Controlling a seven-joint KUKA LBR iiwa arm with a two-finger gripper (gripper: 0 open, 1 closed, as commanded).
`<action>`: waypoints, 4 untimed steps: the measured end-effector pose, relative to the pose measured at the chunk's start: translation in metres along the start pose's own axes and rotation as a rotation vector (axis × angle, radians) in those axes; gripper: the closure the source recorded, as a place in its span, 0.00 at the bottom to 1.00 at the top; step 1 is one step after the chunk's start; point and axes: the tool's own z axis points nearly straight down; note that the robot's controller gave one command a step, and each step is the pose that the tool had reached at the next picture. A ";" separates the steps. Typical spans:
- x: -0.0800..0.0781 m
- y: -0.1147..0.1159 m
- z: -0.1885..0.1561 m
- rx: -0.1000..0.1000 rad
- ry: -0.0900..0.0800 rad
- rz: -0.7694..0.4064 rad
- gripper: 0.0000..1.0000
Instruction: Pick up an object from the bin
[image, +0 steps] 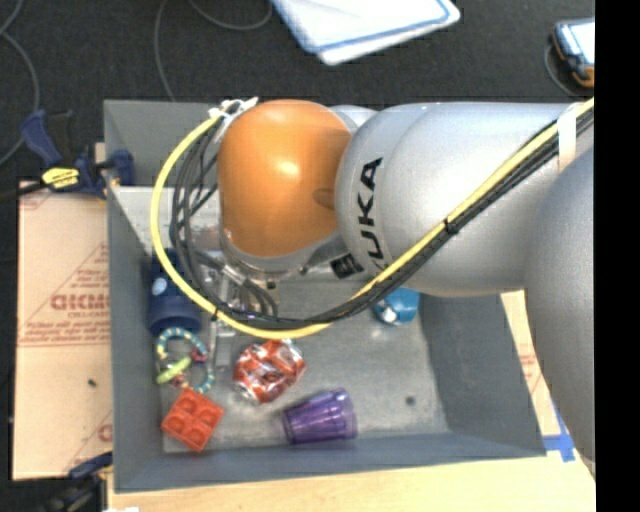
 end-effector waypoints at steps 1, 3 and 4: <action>-0.002 -0.002 -0.005 -0.002 -0.008 0.005 0.00; 0.053 -0.010 0.116 0.000 -0.009 -0.428 0.00; 0.014 -0.007 0.158 0.002 -0.004 -0.138 0.00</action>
Offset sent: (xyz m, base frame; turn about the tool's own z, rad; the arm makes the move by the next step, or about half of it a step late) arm 0.0052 -0.0555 -0.1077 -0.1082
